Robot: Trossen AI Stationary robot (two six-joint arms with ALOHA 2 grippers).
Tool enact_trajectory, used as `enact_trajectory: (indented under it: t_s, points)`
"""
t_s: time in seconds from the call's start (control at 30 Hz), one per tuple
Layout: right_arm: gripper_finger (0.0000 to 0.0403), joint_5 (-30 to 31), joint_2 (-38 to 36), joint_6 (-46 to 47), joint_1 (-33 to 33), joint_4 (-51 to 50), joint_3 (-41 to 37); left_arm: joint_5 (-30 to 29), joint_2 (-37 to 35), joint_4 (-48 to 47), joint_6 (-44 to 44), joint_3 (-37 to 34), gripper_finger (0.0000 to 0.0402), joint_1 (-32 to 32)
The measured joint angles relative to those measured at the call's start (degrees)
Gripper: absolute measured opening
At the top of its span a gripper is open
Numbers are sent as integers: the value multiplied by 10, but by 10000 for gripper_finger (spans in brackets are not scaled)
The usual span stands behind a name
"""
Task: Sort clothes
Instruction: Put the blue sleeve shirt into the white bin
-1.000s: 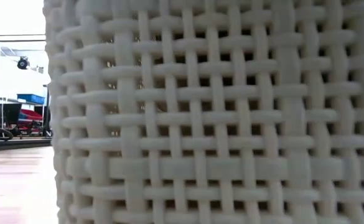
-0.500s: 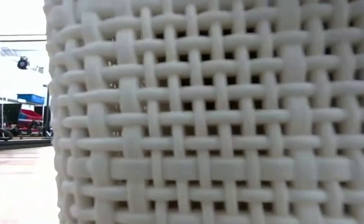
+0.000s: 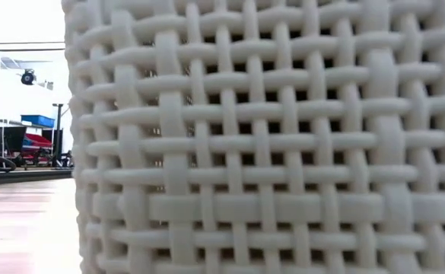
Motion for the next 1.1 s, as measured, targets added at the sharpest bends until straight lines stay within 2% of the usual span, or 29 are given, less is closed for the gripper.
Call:
enact_trajectory:
  t_s: [0.13, 0.3, 0.5, 0.73, 0.87, 1.1]
  points:
    - [9, -41, 47, -47, -29, 22, 0, 0, 0, 8, 0, -14, 299, 0]
    - [10, -43, 67, -116, -54, 41, 2, 0, 0, 12, -1, -33, 299, -4]
    - [11, 92, 6, -177, -63, 55, 9, 0, -3, 14, -9, -52, 299, -5]
    - [19, 61, -83, -147, -56, 20, 39, 0, 0, 23, -13, -53, 299, -9]
    - [54, 80, -135, -155, -38, 7, 43, 2, 0, 23, -14, -55, 299, -11]
    - [149, 109, -187, -153, -11, 16, 46, 3, 1, 22, -24, -58, 299, -19]
